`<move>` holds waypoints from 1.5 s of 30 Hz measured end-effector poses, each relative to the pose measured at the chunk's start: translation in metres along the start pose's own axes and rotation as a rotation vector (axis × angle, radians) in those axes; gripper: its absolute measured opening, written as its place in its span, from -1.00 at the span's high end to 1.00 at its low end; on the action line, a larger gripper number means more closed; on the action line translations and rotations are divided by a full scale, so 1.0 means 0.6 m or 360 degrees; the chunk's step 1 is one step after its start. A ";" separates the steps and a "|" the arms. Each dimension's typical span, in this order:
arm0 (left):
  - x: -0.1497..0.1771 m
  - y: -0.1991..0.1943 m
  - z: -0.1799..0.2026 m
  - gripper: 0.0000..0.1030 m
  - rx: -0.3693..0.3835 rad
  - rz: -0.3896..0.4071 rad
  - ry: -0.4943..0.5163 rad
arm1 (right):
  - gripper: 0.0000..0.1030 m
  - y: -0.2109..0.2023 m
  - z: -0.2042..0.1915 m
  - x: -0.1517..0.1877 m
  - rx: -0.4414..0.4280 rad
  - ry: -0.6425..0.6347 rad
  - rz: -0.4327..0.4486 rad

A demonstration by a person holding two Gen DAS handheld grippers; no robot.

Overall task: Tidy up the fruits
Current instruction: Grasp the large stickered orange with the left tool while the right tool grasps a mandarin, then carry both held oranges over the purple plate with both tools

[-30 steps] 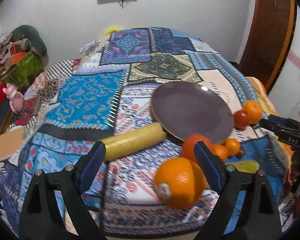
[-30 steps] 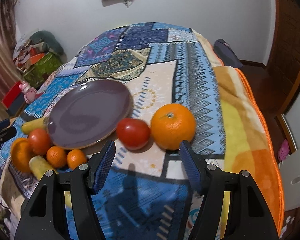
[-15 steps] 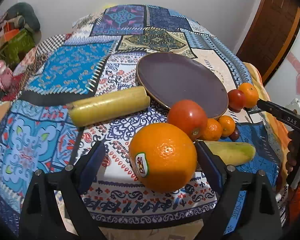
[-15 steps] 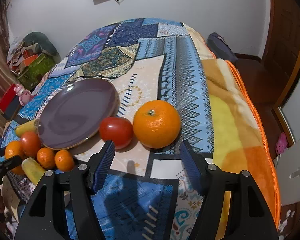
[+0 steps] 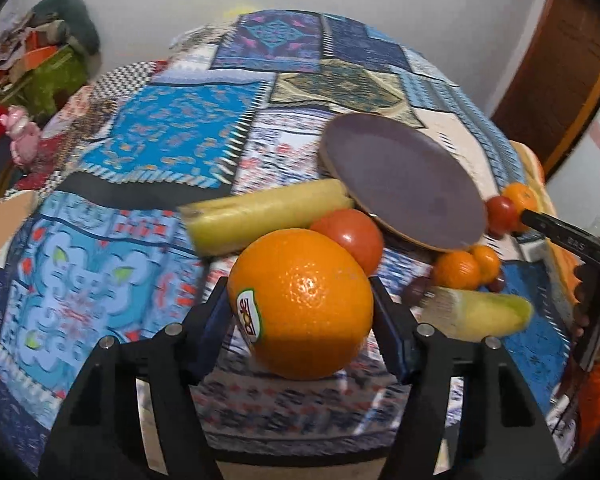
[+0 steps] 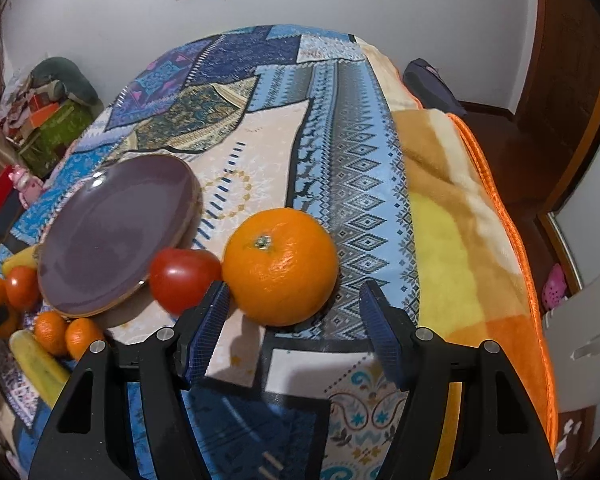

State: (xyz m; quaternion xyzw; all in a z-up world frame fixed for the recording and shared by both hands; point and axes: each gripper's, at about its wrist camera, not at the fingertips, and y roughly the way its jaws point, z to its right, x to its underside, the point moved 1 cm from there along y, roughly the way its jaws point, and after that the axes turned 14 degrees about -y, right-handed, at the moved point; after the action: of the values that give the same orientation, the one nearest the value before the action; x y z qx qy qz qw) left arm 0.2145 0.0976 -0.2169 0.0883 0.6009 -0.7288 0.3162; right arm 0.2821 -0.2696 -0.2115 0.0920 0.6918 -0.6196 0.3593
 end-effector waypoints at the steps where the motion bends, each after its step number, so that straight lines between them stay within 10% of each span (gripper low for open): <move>1: -0.005 0.002 -0.005 -0.26 -0.0008 0.0001 -0.0008 | -0.28 0.002 0.001 0.000 -0.0014 0.0011 -0.0003; 27: -0.013 0.004 -0.009 -0.25 0.0017 0.0026 -0.0050 | -0.18 0.014 0.002 -0.018 -0.0017 -0.0041 0.0010; 45: -0.059 -0.092 0.052 -0.25 0.0070 0.0266 0.0059 | -0.17 -0.083 -0.010 -0.040 -0.0066 -0.0044 0.0187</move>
State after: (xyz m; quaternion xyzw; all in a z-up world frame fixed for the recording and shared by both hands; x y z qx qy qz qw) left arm 0.2190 0.0852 -0.1455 0.1585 0.5811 -0.7111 0.3628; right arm 0.2688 -0.2671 -0.1576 0.1164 0.6928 -0.5841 0.4065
